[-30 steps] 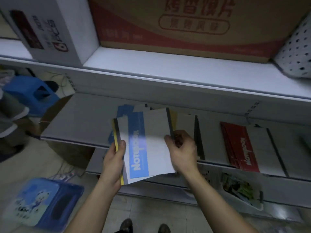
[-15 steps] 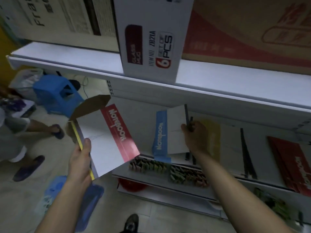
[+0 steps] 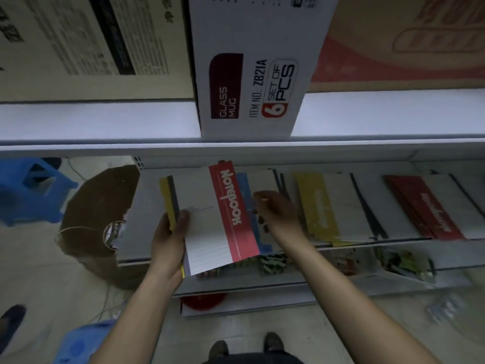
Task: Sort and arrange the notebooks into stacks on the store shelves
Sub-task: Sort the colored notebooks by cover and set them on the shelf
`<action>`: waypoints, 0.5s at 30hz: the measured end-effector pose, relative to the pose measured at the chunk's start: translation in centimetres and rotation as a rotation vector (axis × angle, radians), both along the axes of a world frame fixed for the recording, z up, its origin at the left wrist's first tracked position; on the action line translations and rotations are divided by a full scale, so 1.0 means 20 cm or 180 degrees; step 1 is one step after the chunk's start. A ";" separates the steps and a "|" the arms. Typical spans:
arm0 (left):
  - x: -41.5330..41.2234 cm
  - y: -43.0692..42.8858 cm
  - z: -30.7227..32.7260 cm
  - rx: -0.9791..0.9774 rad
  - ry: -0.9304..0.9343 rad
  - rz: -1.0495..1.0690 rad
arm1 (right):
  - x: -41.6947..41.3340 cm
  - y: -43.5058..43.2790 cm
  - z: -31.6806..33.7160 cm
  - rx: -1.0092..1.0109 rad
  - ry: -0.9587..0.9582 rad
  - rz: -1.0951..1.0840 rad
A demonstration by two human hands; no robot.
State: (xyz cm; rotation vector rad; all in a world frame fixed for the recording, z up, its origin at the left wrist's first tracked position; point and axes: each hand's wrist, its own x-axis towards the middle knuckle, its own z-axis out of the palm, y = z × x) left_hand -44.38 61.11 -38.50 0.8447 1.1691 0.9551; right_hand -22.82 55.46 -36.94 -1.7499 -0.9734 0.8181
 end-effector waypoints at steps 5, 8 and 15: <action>0.19 -0.04 0.03 0.0120 0.0020 -0.0470 | 0.02 -0.14 0.01 0.0017 -0.0152 -0.0324; 0.31 -0.07 0.02 0.0151 0.0067 -0.0615 | 0.12 -0.24 0.01 0.0132 -0.0091 -0.0611; 0.67 -0.19 0.02 0.0247 0.0167 -0.0793 | 0.51 -0.49 0.00 0.0115 0.0040 -0.1243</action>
